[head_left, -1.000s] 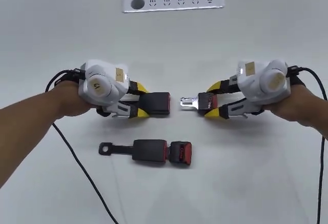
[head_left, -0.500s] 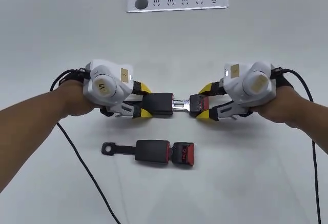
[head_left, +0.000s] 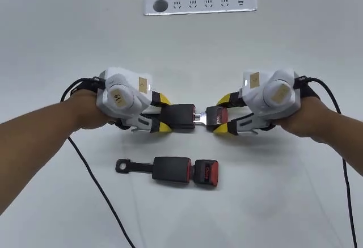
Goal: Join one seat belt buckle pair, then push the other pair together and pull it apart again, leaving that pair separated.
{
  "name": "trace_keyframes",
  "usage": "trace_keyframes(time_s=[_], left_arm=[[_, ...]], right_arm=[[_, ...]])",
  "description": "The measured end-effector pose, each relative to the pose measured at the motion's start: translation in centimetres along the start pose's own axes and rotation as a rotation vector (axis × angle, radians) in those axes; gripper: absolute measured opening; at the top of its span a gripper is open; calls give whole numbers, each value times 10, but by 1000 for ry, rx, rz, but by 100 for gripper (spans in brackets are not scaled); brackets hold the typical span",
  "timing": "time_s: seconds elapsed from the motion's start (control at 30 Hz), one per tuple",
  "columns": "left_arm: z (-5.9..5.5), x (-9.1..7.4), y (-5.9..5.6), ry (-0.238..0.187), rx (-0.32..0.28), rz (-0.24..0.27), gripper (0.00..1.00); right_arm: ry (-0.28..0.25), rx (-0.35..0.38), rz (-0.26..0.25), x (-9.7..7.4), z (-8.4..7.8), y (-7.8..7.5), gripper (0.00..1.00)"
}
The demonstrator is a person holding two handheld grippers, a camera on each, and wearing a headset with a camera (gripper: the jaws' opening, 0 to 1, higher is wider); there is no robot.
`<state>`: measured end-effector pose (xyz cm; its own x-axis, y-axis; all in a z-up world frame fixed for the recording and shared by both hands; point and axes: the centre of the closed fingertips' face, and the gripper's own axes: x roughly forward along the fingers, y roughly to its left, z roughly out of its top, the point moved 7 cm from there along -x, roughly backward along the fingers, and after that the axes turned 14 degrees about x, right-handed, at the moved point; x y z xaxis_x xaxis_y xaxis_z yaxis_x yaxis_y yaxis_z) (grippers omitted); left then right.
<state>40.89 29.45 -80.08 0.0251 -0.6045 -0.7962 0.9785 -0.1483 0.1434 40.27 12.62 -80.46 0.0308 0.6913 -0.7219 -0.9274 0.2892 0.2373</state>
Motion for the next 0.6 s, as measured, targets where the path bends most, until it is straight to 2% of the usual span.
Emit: trace_keyframes(time_s=[0.27,0.37,0.4,0.5,0.6], left_arm=[[3,1,0,18,25,-22,32],[5,3,1,21,31,-23,32],[5,3,1,29,33,-27,32],[1,2,3,24,32,-26,32],[2,3,3,22,33,-26,32]], right_arm=[[4,18,0,6,1,-1,33],[-7,24,0,14,8,2,33],[3,14,-9,15,9,2,33],[-3,40,-5,14,8,2,33],[7,37,-10,16,9,3,33]])
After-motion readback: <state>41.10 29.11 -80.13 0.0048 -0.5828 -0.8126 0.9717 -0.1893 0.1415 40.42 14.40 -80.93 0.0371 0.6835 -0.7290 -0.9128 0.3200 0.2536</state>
